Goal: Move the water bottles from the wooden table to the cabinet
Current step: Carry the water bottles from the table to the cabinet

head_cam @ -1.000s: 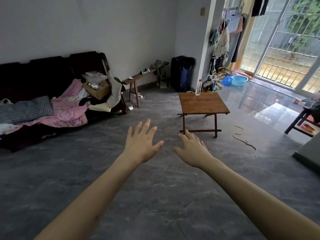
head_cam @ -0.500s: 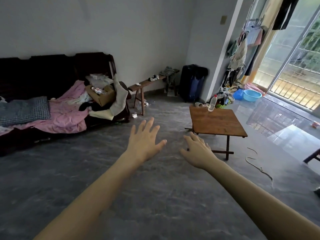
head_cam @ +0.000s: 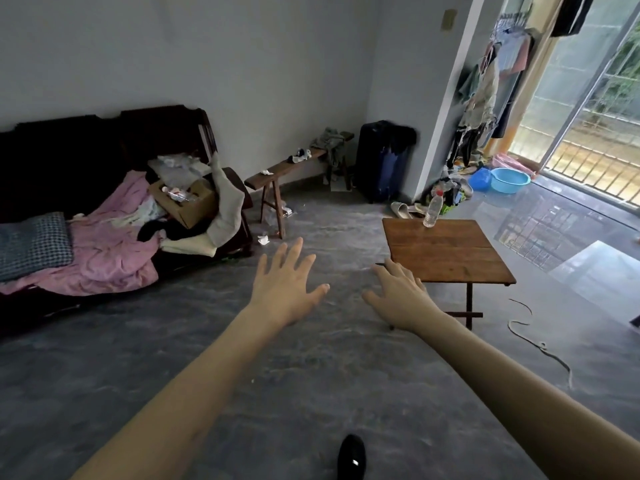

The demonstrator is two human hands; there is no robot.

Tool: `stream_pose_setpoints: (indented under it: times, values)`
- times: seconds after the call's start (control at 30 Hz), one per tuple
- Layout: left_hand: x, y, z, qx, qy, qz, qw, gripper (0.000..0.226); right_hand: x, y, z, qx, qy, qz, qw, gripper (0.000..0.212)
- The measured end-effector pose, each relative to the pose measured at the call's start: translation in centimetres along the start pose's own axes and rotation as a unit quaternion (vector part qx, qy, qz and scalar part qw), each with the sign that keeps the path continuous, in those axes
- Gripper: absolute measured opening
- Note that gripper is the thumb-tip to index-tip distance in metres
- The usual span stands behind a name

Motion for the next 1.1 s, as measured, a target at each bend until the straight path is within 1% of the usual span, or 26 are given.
stream_pose_setpoints:
  times: [0.1,0.3,0.4,0.63,0.77,0.93,1.1]
  values:
    - [0.5,5.1,-0.9,-0.003,0.001,0.004,1.000,0.075,-0.5,5.2,-1.5,-0.007,-0.004,-0.013,1.000,0.066]
    - [2.4,16.2,-3.8,0.004,0.005,-0.024,1.000,0.075,-1.1,17.2,-6.3,-0.003,0.015,-0.018,1.000,0.070]
    - [3.4,21.1,-5.5,-0.016,0.007,-0.033,0.999,0.076,-1.1,22.5,-8.3,0.004,0.004,-0.030,1.000,0.071]
    - [5.9,30.2,-7.6,-0.021,-0.004,-0.041,0.999,0.075,-0.1,31.9,-12.0,0.021,0.003,-0.057,0.998,0.069]
    - [8.1,35.5,-7.9,-0.029,-0.010,-0.048,0.998,0.076,0.6,37.1,-13.0,0.025,0.009,-0.064,0.998,0.069]
    - [11.7,43.3,-9.1,-0.028,-0.007,-0.037,0.999,0.075,2.3,45.0,-13.9,0.030,-0.003,-0.059,0.998,0.068]
    - [16.2,52.2,-12.8,-0.044,0.014,-0.028,0.999,0.074,5.0,54.6,-16.4,-0.001,0.004,-0.042,0.999,0.067]
Point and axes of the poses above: each hand's wrist, its own y-axis towards the middle knuckle, its own z-axis out of the palm, x = y × z, the point moved 4 cm from there along y, towards the middle knuckle, and after that the axes turned 6 degrees about x, right-handed, at the moved point
